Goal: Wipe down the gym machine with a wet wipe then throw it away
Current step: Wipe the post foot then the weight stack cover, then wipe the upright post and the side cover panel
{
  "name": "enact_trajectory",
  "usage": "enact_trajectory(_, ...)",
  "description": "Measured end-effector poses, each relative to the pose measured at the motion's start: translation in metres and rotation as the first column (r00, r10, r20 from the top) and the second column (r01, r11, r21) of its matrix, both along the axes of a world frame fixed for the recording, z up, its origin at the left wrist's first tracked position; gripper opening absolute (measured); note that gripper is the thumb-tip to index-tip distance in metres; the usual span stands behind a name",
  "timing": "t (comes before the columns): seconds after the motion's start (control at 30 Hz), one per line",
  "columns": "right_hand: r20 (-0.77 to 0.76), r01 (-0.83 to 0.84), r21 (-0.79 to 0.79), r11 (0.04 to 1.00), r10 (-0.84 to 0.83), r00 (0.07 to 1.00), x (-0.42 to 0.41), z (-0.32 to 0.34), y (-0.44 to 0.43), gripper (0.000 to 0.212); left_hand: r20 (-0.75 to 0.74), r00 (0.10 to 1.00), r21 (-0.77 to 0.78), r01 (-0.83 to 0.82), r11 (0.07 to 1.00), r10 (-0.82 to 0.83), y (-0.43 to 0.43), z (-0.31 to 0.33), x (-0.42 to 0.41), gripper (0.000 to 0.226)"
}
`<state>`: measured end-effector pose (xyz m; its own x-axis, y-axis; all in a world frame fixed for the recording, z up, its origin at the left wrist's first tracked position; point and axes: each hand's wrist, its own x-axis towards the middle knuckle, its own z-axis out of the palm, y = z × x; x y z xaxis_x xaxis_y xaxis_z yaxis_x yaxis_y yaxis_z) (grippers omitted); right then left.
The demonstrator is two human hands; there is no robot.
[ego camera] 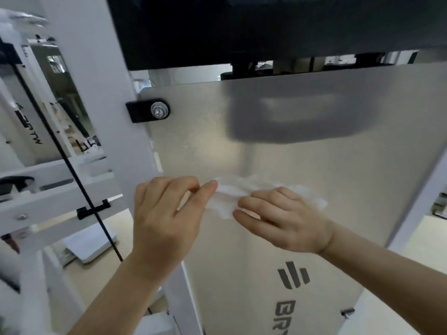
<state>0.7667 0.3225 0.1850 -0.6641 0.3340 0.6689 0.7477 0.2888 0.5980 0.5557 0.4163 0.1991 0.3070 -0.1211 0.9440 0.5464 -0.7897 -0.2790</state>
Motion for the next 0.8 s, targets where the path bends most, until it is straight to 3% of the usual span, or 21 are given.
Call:
enact_trajectory(0.1, 0.106, -0.02, -0.036, 0.999, 0.024, 0.994, -0.015, 0.003, 0.018, 0.029, 0.114, 0.992, -0.168, 0.065, 0.984, -0.046, 0.003, -0.015, -0.021, 0.019)
enact_trajectory(0.2, 0.232, 0.02, -0.083, 0.996, 0.0, 0.973, -0.039, 0.009, 0.032, 0.043, 0.364, 0.93, -0.362, 0.191, 0.912, -0.051, -0.001, -0.033, -0.04, 0.023)
enact_trajectory(0.3, 0.326, 0.003, -0.155, 0.988, 0.048, 0.944, -0.066, 0.016, 0.045, 0.047, 0.671, 0.738, -0.553, 0.436, 0.71, 0.068, -0.007, -0.041, -0.045, 0.023)
enact_trajectory(0.37, 0.396, 0.039, -0.153, 0.987, 0.025, 0.918, -0.083, 0.025, 0.054, 0.051, 0.771, 0.63, -0.567, 0.609, 0.554, 0.097, 0.0, -0.038, -0.049, 0.024)
enact_trajectory(0.5, 0.422, 0.115, 0.016, 0.993, -0.111, 0.9, -0.121, 0.052, 0.074, 0.045, 0.857, 0.5, -0.514, 0.816, 0.263, 0.123, 0.037, -0.023, -0.052, 0.029)
enact_trajectory(0.57, 0.37, 0.125, 0.095, 0.988, -0.152, 0.916, -0.139, 0.081, 0.086, 0.035, 0.863, 0.492, -0.506, 0.84, 0.198, 0.116, 0.043, -0.014, -0.053, 0.032)
enact_trajectory(0.63, 0.342, 0.188, 0.177, 0.966, -0.24, 0.909, -0.152, 0.118, 0.092, 0.039, 0.857, 0.513, -0.515, 0.842, 0.16, 0.055, 0.039, -0.009, -0.057, 0.036)
enact_trajectory(0.73, 0.43, 0.353, 0.178, 0.919, -0.395, 0.812, -0.162, 0.138, 0.092, 0.049, 0.859, 0.511, -0.503, 0.855, 0.124, -0.039, 0.035, -0.004, -0.067, 0.041)
enact_trajectory(0.8, 0.564, 0.495, 0.142, 0.857, -0.481, 0.671, -0.172, 0.116, 0.087, 0.051, 0.873, 0.48, -0.479, 0.877, 0.037, -0.085, 0.041, -0.003, -0.073, 0.039)
